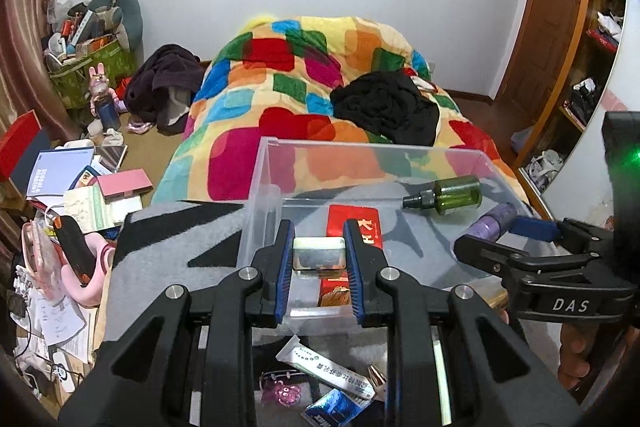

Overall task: Organize objects
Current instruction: 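Carry the white block and spray can over the bin with both tools, then open both tools to release the block and spray can into the bin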

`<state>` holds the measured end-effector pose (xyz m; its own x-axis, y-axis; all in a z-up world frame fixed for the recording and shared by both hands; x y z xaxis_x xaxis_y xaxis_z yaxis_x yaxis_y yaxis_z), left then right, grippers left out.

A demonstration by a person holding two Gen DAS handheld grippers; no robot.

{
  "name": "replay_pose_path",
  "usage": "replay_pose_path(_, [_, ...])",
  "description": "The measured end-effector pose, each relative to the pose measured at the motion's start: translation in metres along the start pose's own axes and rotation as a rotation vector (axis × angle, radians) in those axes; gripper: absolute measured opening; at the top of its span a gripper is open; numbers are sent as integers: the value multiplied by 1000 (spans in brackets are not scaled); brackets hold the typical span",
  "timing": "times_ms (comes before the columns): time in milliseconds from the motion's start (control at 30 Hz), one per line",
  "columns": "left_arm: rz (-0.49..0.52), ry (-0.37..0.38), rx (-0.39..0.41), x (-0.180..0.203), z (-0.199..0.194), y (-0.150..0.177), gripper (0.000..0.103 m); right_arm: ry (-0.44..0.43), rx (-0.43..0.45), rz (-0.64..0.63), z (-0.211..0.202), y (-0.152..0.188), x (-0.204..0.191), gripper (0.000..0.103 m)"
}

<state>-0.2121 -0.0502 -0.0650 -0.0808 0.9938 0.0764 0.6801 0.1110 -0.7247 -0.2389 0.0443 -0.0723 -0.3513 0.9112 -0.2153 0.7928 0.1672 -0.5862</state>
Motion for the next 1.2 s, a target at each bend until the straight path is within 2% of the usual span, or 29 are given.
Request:
replay_pose_path(233, [27, 0, -47, 4, 15, 6, 24, 22, -38, -34, 11, 4, -7, 90])
replay_pose_path(533, [46, 6, -60, 8, 15, 12, 26, 29, -46, -31, 12, 5, -8, 91])
replay_pose_path(900, [52, 14, -7, 10, -12, 12, 61, -36, -49, -2, 0, 8, -12, 91])
replay_pose_path(1033, [40, 22, 25, 8, -29, 13, 71, -51, -23, -20, -14, 10, -15, 91])
replay_pose_path(1200, [36, 8, 56, -1, -50, 23, 86, -25, 36, -86, -38, 17, -16, 92])
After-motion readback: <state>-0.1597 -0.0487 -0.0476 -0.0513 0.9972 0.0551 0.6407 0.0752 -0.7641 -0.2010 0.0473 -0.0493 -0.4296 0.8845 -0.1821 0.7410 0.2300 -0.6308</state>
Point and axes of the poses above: each gripper's, at about its wrist camera, not at the fingertips, and z roughly the way its jaws point, x to its right, y to its underside, the point moved 9 cm from there along z, roughly the way its jaws point, and after that the axes turned 1 degree about x, right-handed, at the moved point
